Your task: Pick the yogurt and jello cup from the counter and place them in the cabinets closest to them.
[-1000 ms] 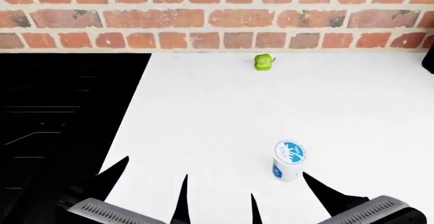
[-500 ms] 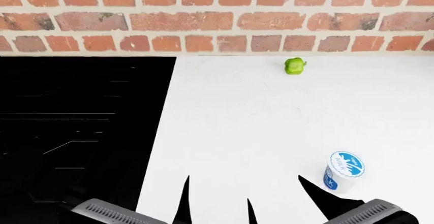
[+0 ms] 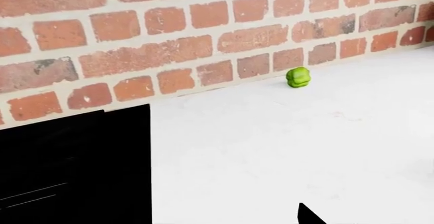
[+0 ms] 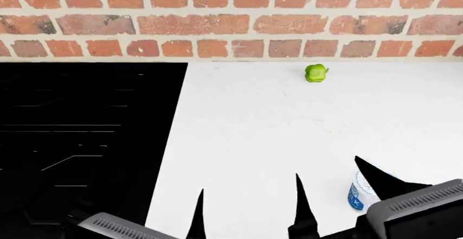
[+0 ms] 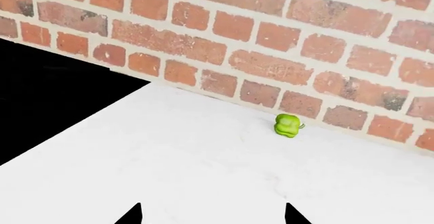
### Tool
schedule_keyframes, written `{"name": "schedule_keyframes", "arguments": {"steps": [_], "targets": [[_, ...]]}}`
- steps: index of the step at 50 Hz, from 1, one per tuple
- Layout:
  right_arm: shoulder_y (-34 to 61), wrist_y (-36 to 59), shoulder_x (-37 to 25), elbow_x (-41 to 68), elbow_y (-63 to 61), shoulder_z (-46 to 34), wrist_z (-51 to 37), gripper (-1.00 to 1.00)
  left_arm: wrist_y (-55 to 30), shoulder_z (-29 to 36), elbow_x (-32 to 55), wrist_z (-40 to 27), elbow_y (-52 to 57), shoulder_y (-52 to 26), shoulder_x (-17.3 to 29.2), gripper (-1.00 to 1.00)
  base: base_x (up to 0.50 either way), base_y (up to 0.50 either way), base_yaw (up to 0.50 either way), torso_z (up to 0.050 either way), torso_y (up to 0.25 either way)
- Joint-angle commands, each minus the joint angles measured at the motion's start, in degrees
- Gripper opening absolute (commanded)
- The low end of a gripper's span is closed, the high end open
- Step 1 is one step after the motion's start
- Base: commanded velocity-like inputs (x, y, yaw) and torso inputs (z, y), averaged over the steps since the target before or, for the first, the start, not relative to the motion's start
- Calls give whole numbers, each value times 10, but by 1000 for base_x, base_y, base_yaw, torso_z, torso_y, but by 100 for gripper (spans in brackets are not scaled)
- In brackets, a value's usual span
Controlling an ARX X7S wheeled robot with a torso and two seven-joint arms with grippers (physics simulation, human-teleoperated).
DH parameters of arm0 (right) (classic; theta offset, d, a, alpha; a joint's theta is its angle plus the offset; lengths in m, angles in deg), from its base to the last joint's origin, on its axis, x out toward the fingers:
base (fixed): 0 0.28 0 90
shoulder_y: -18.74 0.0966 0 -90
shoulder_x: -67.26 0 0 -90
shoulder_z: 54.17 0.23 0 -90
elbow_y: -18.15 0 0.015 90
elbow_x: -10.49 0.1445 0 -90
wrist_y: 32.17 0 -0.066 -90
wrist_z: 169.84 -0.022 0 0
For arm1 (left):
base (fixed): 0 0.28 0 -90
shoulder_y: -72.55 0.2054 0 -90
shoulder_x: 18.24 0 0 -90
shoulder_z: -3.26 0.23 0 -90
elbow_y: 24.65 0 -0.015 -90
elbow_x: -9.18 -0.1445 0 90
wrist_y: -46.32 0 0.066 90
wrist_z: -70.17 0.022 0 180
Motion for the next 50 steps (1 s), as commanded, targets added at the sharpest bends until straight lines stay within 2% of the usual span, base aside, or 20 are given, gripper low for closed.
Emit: {"name": "schedule_keyframes", "arguments": {"steps": [1,14,17,21,26,41,50], "targets": [[132,-43,-92,63,17,-57,66,100,0,9,-2,-1,0,-4,-4,100,0,0,0,0,0],[196,-10,-222,95,20,-84,148,100,0,16,0,-6,0,-10,-8,100,0,0,0,0,0],[195,-14,-232,100,32,-84,158,100,-3,18,1,-10,2,-13,-10,100,0,0,0,0,0],[182,-26,-228,97,41,-87,157,100,-4,23,2,-16,6,-19,-13,100,0,0,0,0,0],[131,-66,-187,85,66,-88,140,100,-1,43,1,-29,9,-36,-21,100,0,0,0,0,0],[61,-109,-118,93,112,-72,129,100,73,206,-24,-100,9,-159,-51,100,0,0,0,0,0],[35,-130,-99,110,148,-61,133,100,76,213,-24,-104,10,-165,-54,100,0,0,0,0,0]]}}
